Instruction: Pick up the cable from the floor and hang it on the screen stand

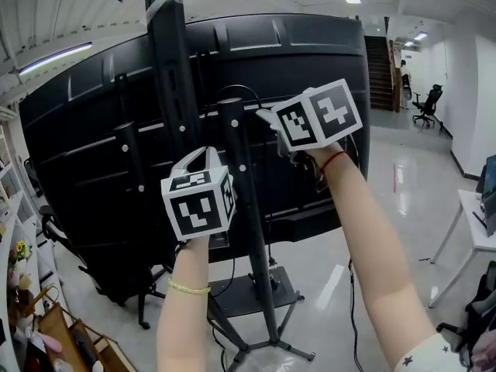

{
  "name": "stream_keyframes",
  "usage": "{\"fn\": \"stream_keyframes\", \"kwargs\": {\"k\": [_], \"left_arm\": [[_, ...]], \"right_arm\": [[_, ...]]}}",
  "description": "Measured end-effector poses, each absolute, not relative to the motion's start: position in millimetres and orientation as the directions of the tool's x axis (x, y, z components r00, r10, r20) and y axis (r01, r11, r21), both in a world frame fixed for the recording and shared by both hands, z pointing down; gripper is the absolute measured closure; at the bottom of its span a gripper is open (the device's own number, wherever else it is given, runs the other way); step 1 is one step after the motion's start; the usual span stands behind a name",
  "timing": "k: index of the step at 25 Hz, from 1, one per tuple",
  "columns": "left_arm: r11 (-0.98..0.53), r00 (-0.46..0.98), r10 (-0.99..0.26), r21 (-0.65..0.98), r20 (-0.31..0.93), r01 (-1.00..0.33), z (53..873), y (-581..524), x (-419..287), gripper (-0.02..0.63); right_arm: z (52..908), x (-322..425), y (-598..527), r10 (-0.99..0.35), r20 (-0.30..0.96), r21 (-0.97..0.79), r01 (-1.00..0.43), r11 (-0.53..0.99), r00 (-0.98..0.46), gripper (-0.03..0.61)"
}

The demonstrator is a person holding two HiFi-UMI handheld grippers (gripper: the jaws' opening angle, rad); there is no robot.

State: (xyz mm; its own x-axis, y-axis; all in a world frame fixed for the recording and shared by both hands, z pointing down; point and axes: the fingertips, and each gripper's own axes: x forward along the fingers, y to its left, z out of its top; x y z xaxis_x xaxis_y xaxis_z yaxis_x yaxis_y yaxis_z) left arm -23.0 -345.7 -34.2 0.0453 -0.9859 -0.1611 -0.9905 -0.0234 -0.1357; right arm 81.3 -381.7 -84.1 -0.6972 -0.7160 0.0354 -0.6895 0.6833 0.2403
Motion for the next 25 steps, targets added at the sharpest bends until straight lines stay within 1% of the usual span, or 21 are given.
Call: {"fn": "stream_keyframes", "kwargs": {"k": [3,5,7,8,9,10,11,12,13,15,19,22,25], "left_arm": [[-0.032,0.052,-0.989,-0.147,-0.137,-0.989,-28.8,-349.5,-21.0,0.606],[-0.046,0.064,-0.991,-0.148,-0.12,-0.988,-13.4,-346.3,-19.0,0.606],[-0.066,0.081,-0.992,-0.14,-0.099,-0.988,10.1,-340.9,-15.5,0.606],[-0.078,0.09,-0.992,-0.134,-0.087,-0.988,24.4,-337.4,-13.3,0.606],[-0.089,0.099,-0.992,-0.125,-0.074,-0.988,39.8,-333.4,-11.0,0.606],[-0.099,0.106,-0.992,-0.115,-0.064,-0.989,55.9,-328.8,-9.0,0.606],[-0.106,0.112,-0.992,-0.104,-0.055,-0.989,71.9,-323.8,-7.0,0.606],[-0.11,0.116,-0.992,-0.097,-0.048,-0.989,87.3,-318.5,-5.1,0.606],[-0.112,0.116,-0.992,-0.096,-0.041,-0.989,102.4,-313.1,-3.1,0.606],[-0.11,0.112,-0.994,-0.1,-0.016,-0.989,133.5,-302.5,1.2,0.606],[-0.115,0.112,-0.993,-0.061,0.042,-0.992,194.8,-280.6,10.2,0.606],[-0.129,0.129,-0.991,-0.034,0.02,-0.991,223.7,-263.3,17.4,0.606],[-0.131,0.13,-0.991,-0.034,0.017,-0.991,242.4,-249.0,21.9,0.606]], "right_arm": [[-66.4,85.1,-388.6,-0.732,0.086,0.214,-0.705,0.677,-0.676,0.557],[-42.8,85.4,-389.8,-0.743,0.097,0.228,-0.712,0.664,-0.662,0.548],[-15.6,86.6,-391.9,-0.765,0.091,0.269,-0.724,0.635,-0.638,0.514],[-0.6,87.2,-391.5,-0.775,0.087,0.291,-0.728,0.621,-0.627,0.483],[14.8,87.7,-388.8,-0.781,0.08,0.307,-0.73,0.61,-0.619,0.476],[30.4,88.0,-383.5,-0.784,0.069,0.316,-0.732,0.604,-0.617,0.479],[46.3,88.1,-376.1,-0.783,0.054,0.316,-0.733,0.602,-0.62,0.499],[62.5,87.7,-367.3,-0.779,0.037,0.307,-0.735,0.605,-0.626,0.539],[78.9,86.9,-357.7,-0.773,0.02,0.291,-0.736,0.612,-0.635,0.56],[113.1,85.4,-338.6,-0.765,0.0,0.256,-0.739,0.623,-0.645,0.578],[187.2,83.0,-305.9,-0.762,0.033,0.204,-0.742,0.639,-0.647,0.578],[230.6,82.1,-283.4,-0.748,0.06,0.128,-0.738,0.662,-0.661,0.578],[252.9,84.6,-266.0,-0.741,0.063,0.066,-0.738,0.672,-0.669,0.58]]}}
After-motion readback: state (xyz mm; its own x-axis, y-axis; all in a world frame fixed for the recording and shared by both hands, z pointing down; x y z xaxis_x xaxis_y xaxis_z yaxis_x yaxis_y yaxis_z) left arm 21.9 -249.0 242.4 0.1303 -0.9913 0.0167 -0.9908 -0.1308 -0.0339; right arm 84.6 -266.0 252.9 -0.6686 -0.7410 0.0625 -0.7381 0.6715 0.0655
